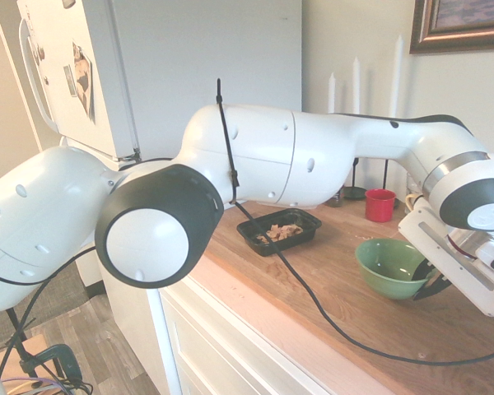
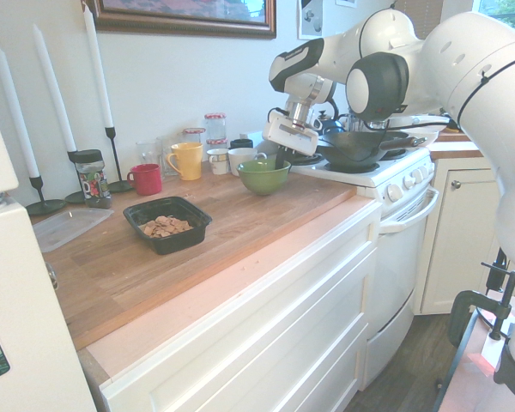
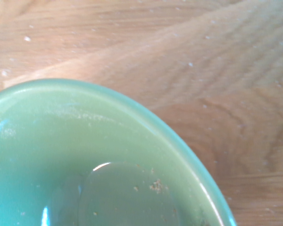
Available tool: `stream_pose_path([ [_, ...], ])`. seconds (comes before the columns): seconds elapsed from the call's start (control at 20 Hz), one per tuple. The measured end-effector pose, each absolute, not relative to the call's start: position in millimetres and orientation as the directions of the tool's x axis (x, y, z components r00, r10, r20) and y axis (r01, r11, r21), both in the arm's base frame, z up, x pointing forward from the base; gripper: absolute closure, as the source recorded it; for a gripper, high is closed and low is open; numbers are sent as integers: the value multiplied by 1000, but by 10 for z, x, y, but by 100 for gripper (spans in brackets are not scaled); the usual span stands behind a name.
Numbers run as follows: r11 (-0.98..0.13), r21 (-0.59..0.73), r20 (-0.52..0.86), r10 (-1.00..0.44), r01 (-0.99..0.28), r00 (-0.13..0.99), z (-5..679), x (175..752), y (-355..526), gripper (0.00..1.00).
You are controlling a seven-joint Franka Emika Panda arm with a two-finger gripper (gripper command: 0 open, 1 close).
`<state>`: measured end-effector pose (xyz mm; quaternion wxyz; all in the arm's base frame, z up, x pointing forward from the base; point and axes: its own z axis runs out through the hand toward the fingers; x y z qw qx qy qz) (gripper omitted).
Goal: Pour the cereal into the box
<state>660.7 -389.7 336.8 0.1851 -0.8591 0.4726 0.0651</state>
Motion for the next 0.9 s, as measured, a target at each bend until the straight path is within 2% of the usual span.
stream_pose_path([
  [0.55, -513, -244, -288, -772, -823, 567, 3347, 6633, -3897, 0],
  [0.9, -566, -194, -187, -780, -801, 597, 3719, 6716, -3839, 0],
])
